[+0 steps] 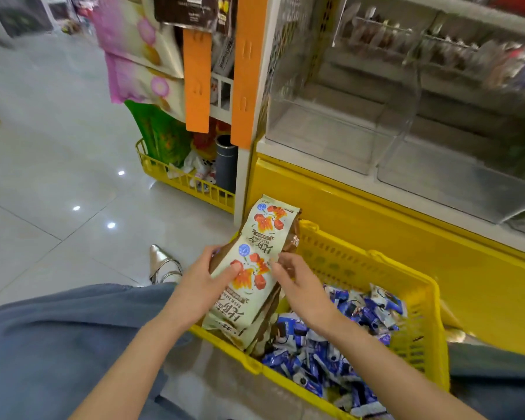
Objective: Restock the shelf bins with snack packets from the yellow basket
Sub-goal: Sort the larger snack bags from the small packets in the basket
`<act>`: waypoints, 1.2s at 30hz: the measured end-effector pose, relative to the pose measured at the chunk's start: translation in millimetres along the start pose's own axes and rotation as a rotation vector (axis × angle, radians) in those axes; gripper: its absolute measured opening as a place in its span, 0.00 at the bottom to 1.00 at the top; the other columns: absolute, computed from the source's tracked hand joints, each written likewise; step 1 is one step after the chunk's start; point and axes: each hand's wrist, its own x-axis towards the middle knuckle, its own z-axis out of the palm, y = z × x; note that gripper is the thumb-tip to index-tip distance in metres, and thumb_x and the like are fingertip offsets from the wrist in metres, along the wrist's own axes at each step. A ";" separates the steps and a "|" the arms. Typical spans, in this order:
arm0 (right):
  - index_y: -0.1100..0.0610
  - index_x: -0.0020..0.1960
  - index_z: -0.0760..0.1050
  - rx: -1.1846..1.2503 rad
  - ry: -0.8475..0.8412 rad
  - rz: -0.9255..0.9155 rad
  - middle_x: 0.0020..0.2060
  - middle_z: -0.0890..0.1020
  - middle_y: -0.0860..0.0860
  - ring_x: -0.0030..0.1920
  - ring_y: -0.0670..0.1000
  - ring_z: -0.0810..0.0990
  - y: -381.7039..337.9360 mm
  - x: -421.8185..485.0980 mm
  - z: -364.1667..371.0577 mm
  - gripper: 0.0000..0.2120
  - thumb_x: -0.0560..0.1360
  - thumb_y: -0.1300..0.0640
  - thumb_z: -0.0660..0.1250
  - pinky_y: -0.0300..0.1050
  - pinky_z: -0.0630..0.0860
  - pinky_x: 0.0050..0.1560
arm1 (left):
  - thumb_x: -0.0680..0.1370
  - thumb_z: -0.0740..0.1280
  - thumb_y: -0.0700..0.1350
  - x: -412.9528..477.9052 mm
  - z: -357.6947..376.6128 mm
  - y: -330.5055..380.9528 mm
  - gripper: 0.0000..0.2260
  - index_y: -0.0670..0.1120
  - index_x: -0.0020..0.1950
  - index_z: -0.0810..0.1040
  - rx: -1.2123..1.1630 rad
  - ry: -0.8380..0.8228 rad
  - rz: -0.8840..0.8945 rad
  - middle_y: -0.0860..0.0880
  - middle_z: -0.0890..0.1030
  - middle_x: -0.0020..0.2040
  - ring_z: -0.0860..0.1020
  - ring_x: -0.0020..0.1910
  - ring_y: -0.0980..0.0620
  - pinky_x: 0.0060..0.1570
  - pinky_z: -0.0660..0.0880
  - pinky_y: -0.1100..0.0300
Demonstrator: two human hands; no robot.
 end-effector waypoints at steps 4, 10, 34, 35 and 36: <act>0.52 0.73 0.58 -0.171 -0.085 -0.087 0.67 0.65 0.46 0.60 0.37 0.63 13.6 -10.1 12.9 0.25 0.79 0.46 0.58 0.32 0.63 0.61 | 0.75 0.65 0.56 3.1 -0.8 -23.1 0.21 0.49 0.65 0.67 0.104 -0.028 -0.052 0.49 0.78 0.55 0.80 0.50 0.52 0.49 0.79 0.51; 0.49 0.74 0.56 -0.190 -0.046 -0.166 0.66 0.64 0.41 0.57 0.33 0.66 24.0 -12.8 2.1 0.25 0.79 0.45 0.55 0.32 0.64 0.60 | 0.76 0.65 0.53 2.9 1.0 -21.3 0.22 0.50 0.67 0.64 0.208 0.059 0.007 0.50 0.73 0.61 0.76 0.56 0.52 0.52 0.78 0.49; 0.50 0.74 0.56 -0.724 -0.079 0.337 0.68 0.66 0.46 0.70 0.49 0.61 230.0 -28.0 -62.2 0.27 0.78 0.46 0.61 0.44 0.55 0.70 | 0.78 0.64 0.48 87.2 215.2 -86.6 0.23 0.43 0.70 0.63 0.940 -0.565 -0.119 0.42 0.69 0.67 0.67 0.66 0.44 0.63 0.66 0.54; 0.49 0.73 0.57 -0.725 -0.062 0.351 0.68 0.66 0.46 0.70 0.48 0.61 231.2 -27.4 -63.5 0.27 0.78 0.47 0.61 0.46 0.53 0.71 | 0.78 0.64 0.48 89.4 217.4 -89.8 0.22 0.43 0.70 0.64 0.980 -0.579 -0.125 0.43 0.71 0.66 0.69 0.65 0.44 0.61 0.67 0.54; 0.49 0.73 0.57 -0.719 -0.047 0.368 0.68 0.66 0.45 0.70 0.47 0.61 232.1 -26.8 -65.4 0.26 0.78 0.47 0.61 0.48 0.50 0.72 | 0.78 0.64 0.48 90.6 219.3 -92.4 0.21 0.44 0.69 0.65 1.032 -0.590 -0.115 0.43 0.72 0.65 0.71 0.64 0.44 0.60 0.68 0.54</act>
